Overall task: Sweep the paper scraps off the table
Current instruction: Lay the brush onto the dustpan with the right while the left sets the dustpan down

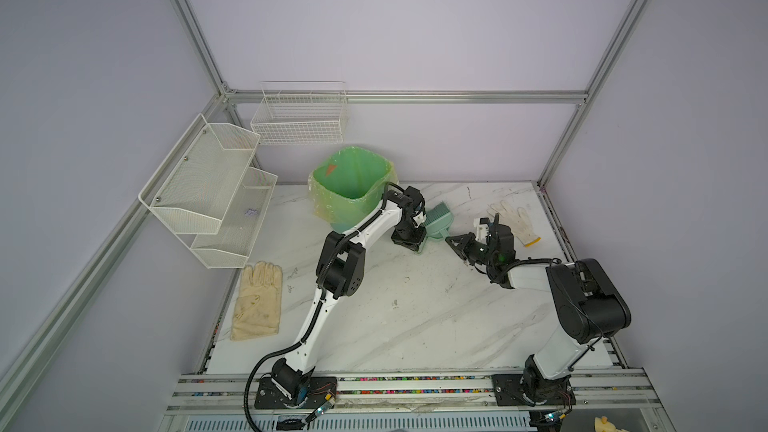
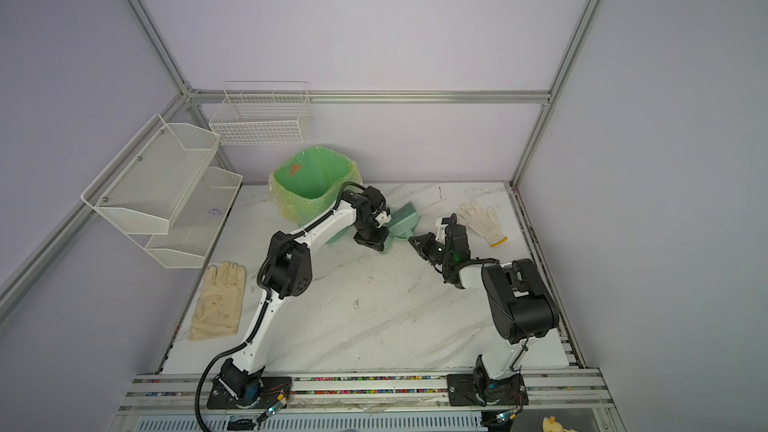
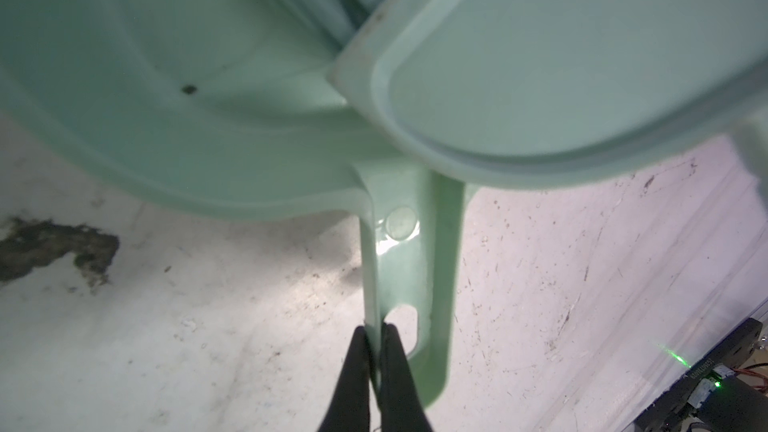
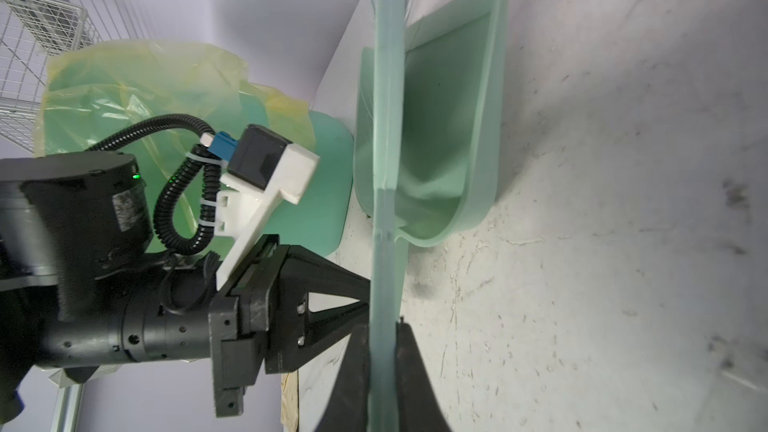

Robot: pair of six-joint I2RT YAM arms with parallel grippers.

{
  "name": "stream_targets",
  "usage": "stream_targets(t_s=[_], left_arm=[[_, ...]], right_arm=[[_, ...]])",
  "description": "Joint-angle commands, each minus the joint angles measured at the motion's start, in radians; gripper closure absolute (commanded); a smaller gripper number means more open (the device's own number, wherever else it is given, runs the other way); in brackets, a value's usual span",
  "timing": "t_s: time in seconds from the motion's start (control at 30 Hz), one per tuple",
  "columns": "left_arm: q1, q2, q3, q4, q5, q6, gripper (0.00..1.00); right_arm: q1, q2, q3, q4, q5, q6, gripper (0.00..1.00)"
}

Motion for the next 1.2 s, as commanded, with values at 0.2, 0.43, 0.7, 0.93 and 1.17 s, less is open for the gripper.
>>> stream_targets(t_s=[0.2,0.43,0.7,0.93,1.17], left_arm=[[0.0,-0.036,0.065,0.024,-0.083,-0.045,0.76],[0.0,-0.071,0.064,0.025,-0.127,-0.057,0.66],[-0.006,-0.139,0.038,0.027,-0.125,-0.061,0.54],[-0.038,-0.198,0.005,0.028,-0.176,-0.039,0.34],[-0.071,-0.298,-0.055,0.029,-0.199,-0.045,0.26]], right_arm=[[-0.002,0.065,0.065,-0.043,-0.051,-0.028,1.0],[-0.003,0.022,0.132,-0.292,0.031,-0.142,0.84],[-0.005,-0.031,0.142,-0.388,0.083,-0.165,0.65],[-0.008,-0.096,0.179,-0.521,0.157,-0.207,0.57],[-0.014,-0.195,0.192,-0.606,0.203,-0.233,0.42]])
